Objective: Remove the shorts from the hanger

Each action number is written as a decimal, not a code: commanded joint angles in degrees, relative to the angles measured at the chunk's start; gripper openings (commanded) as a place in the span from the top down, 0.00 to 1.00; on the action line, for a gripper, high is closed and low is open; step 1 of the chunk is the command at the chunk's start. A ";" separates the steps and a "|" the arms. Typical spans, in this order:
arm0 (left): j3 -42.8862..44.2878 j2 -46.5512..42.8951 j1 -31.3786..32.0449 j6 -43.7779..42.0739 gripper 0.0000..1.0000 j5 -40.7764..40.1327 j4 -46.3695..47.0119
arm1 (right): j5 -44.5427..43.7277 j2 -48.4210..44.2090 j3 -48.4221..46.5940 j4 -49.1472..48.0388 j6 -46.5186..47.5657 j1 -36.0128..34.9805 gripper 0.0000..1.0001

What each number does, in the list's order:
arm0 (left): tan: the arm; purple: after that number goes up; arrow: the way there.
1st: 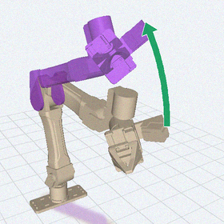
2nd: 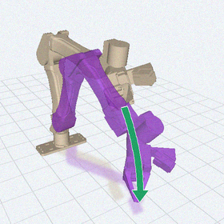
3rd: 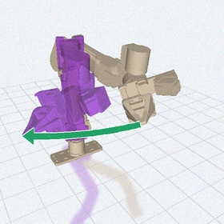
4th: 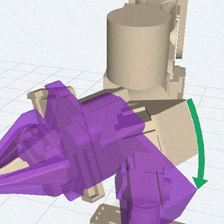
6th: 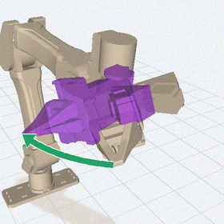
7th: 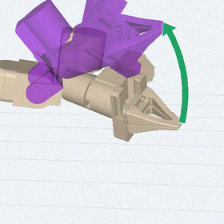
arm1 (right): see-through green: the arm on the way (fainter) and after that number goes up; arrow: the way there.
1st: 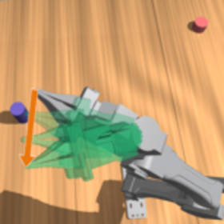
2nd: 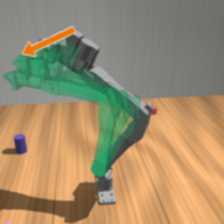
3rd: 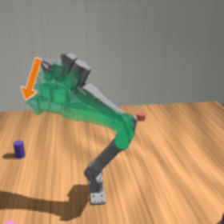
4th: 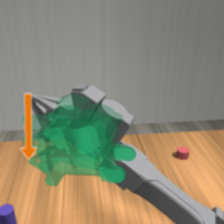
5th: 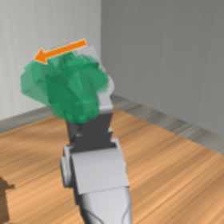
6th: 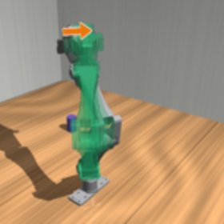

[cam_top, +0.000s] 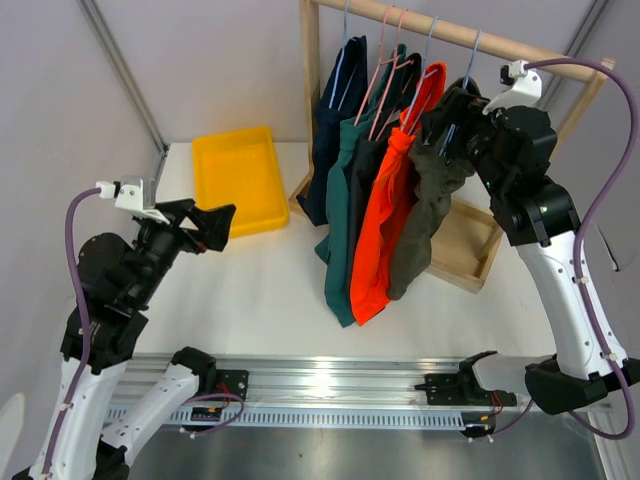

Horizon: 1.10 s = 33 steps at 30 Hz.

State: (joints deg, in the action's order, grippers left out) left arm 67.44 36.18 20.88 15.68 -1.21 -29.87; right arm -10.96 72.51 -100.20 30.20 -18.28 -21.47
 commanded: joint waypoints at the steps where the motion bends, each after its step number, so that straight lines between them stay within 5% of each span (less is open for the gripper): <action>1: -0.73 -0.50 0.30 -1.36 0.01 2.35 1.57 | -2.92 0.79 1.58 -1.98 0.18 -0.76 0.07; 4: -1.17 -0.76 0.30 -1.00 0.00 2.79 1.57 | -3.36 2.19 2.20 -3.12 0.09 -1.55 0.12; 6: -1.43 -1.20 0.30 -1.00 0.01 2.80 1.39 | -4.76 2.81 2.12 -3.74 0.70 -2.51 0.36; 8: -1.78 -1.47 0.38 -1.09 0.01 2.88 1.04 | -6.08 3.43 2.12 -4.62 1.14 -2.96 0.71; 9: -1.87 -1.64 0.30 -1.09 0.01 2.88 0.87 | -6.18 3.69 1.86 -4.88 1.49 -3.05 0.74; 11: -2.22 -1.64 0.30 -1.27 0.00 5.94 0.78 | -6.96 4.22 1.50 -5.06 1.93 -3.05 0.97; 14: -1.87 -0.94 0.38 -2.15 0.01 18.28 1.39 | -6.88 4.22 0.63 -5.32 2.20 -3.13 1.00; 20: -1.78 0.20 2.31 1.54 0.01 27.57 8.24 | -10.13 2.55 -3.06 -6.47 5.62 -7.44 1.00; 27: 12.52 10.03 7.68 -5.13 0.01 17.31 4.91 | -13.91 1.05 -11.23 -4.27 9.66 -12.79 1.00; 33: 20.37 19.88 10.04 -2.68 0.01 20.98 8.58 | -17.51 0.53 -16.34 -1.81 11.78 -16.05 1.00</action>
State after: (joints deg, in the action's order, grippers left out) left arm 86.41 53.28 28.67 12.56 18.31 -24.10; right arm -25.65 75.59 -112.14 32.80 -9.87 -36.32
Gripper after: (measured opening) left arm 0.994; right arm 0.043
